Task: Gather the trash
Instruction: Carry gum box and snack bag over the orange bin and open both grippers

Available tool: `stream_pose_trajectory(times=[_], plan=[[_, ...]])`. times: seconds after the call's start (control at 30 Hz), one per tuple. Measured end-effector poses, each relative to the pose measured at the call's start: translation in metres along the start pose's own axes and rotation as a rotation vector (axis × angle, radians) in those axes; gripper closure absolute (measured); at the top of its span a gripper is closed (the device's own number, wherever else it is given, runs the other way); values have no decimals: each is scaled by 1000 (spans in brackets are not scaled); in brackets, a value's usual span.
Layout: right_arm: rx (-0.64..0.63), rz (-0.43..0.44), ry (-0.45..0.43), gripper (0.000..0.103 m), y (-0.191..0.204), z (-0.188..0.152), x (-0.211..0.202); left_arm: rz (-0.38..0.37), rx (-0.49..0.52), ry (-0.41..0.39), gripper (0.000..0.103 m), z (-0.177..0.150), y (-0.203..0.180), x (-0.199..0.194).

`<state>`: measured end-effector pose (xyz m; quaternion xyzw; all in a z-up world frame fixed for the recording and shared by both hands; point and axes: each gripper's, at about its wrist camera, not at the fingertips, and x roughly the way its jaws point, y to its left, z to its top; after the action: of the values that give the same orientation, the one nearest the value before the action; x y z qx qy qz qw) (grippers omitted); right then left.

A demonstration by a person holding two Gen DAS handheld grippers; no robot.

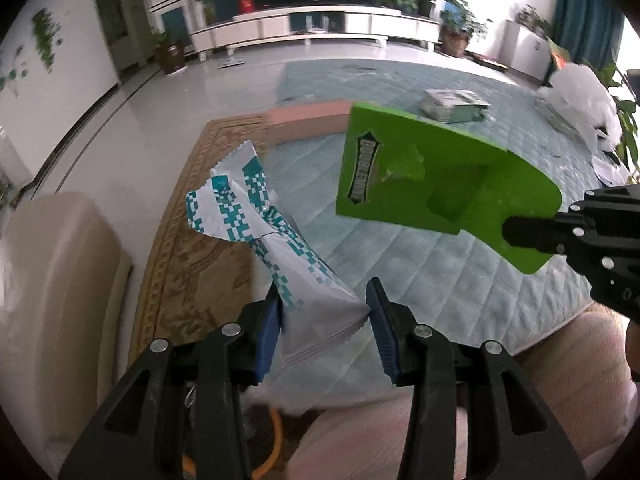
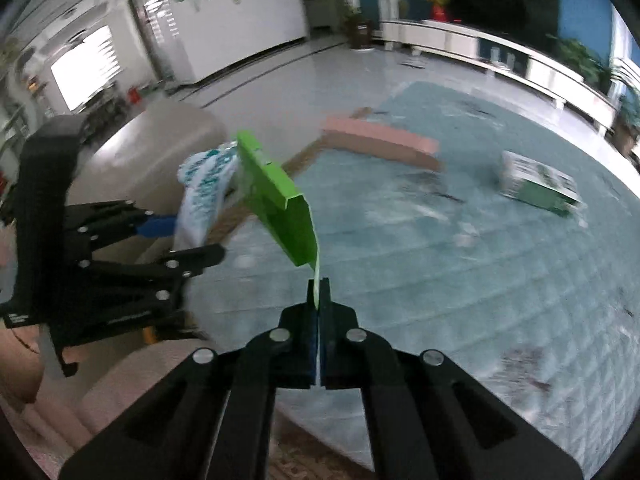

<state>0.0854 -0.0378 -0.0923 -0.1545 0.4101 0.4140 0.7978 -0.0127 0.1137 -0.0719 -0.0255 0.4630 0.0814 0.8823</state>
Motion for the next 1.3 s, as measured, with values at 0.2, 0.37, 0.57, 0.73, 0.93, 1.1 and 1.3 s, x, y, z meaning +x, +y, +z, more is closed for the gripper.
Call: stream_pose_trajectory(times=[0.2, 0.37, 0.57, 0.73, 0.93, 1.1, 1.3], plan=[[-124, 64, 72, 103, 83, 6, 35, 93, -129, 30, 58, -59, 70, -15], [-228, 106, 138, 103, 151, 9, 69, 150, -247, 81, 58, -115, 125, -20], [-333, 132, 220, 103, 217, 6, 107, 198, -365, 135, 58, -165, 175, -12], [-396, 111, 288, 103, 252, 0, 133, 196, -436, 169, 58, -194, 205, 1], [-396, 71, 378, 103, 267, -1, 171, 194, -490, 240, 58, -219, 222, 27], [-395, 16, 460, 103, 269, -2, 196, 176, -511, 268, 57, -230, 222, 44], [-356, 40, 502, 50, 265, 0, 203, 176, -513, 272, 37, -227, 221, 53]])
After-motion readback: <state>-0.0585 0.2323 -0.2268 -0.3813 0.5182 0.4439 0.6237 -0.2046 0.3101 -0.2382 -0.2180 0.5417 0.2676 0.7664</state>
